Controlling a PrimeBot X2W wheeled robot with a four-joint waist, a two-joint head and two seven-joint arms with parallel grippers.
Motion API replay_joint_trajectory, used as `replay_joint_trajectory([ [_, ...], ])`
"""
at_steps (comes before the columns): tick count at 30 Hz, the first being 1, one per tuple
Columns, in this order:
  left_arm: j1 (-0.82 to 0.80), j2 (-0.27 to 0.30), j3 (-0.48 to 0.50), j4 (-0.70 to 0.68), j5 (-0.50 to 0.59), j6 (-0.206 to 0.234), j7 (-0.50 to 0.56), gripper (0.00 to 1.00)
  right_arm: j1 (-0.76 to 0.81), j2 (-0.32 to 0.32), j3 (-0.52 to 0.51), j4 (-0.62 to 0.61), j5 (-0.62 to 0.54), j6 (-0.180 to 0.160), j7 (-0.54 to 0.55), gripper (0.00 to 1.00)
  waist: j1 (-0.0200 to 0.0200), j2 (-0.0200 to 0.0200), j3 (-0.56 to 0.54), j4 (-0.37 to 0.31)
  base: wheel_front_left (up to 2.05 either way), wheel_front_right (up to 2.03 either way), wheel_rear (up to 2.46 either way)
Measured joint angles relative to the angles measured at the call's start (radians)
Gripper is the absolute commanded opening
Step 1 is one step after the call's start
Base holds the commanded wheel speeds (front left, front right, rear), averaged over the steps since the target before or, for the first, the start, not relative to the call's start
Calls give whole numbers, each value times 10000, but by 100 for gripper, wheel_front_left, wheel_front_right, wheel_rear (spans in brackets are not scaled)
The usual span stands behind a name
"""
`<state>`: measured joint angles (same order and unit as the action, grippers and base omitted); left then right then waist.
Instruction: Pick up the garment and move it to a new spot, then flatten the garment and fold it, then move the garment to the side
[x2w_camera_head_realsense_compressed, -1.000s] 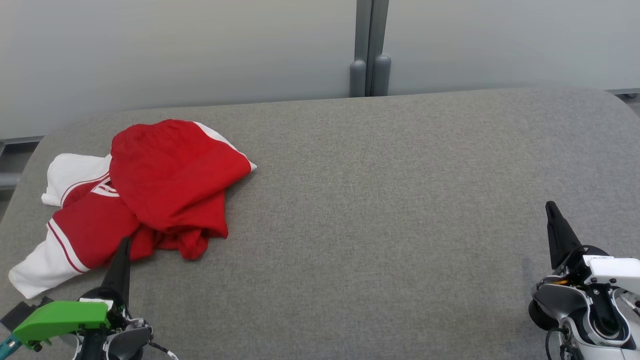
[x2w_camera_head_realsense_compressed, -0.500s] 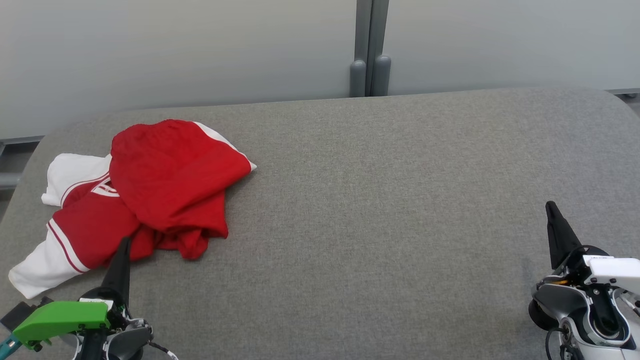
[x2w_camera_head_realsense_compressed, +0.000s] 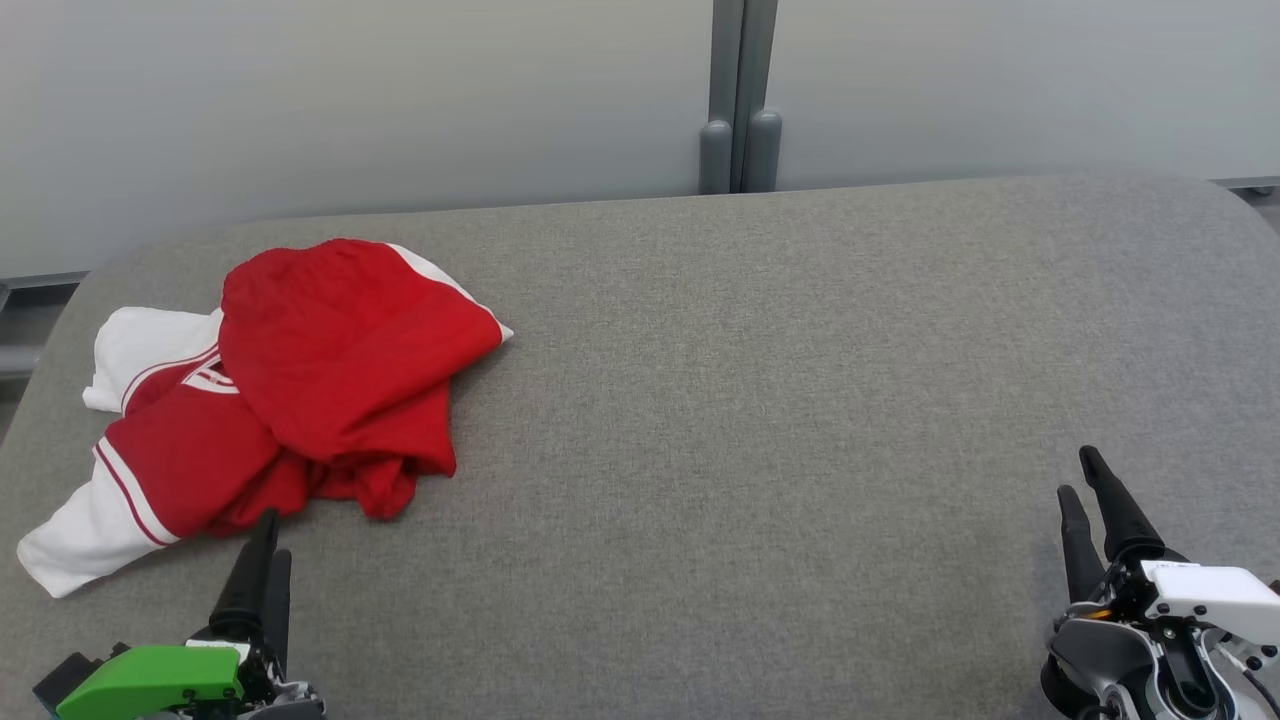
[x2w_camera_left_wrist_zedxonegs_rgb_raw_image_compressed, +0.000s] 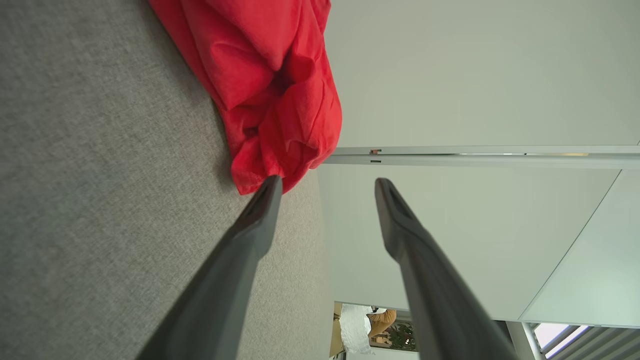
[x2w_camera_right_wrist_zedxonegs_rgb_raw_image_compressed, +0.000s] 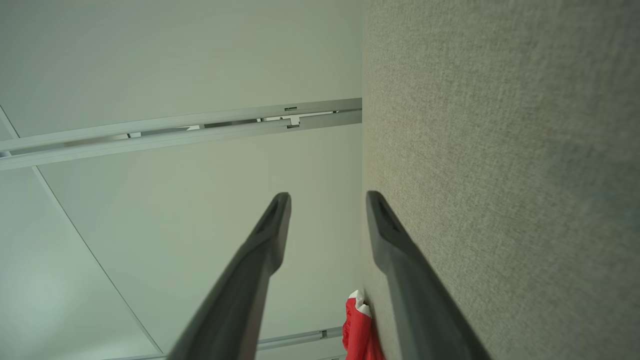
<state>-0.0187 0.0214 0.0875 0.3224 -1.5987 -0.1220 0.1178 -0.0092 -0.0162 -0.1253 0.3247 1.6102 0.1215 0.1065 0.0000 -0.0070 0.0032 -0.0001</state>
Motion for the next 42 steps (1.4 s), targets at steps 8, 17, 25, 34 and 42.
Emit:
replay_joint_trajectory([
  [8, 54, -31, -247, -29, 63, 2, -161, 100, 63, -13, 67, -115, -360, -2, -244, 100, 0, 0, 2, 30, 0, 0, 0],
  [17, 54, 104, -583, -102, 844, 2, -564, 100, 101, -474, 428, -280, -1565, -2, -548, 100, 0, 0, -6, 93, 0, 0, 0],
  [25, 54, 343, -905, -136, 2033, 10, -846, 100, 128, -719, 773, -583, -3070, -186, -811, 100, 0, 1, -4, 134, 0, 0, 0],
  [34, 50, 533, -1009, -424, 3415, 276, -1154, 100, 152, -792, 1193, -863, -4529, -499, -1116, 100, 0, 1, 4, 183, 0, 0, 0],
  [42, 50, 539, -1210, -596, 4428, 364, -1384, 100, 186, -859, 1448, -997, -5588, -719, -1333, 100, 0, 1, 4, 233, 0, 0, 0],
])
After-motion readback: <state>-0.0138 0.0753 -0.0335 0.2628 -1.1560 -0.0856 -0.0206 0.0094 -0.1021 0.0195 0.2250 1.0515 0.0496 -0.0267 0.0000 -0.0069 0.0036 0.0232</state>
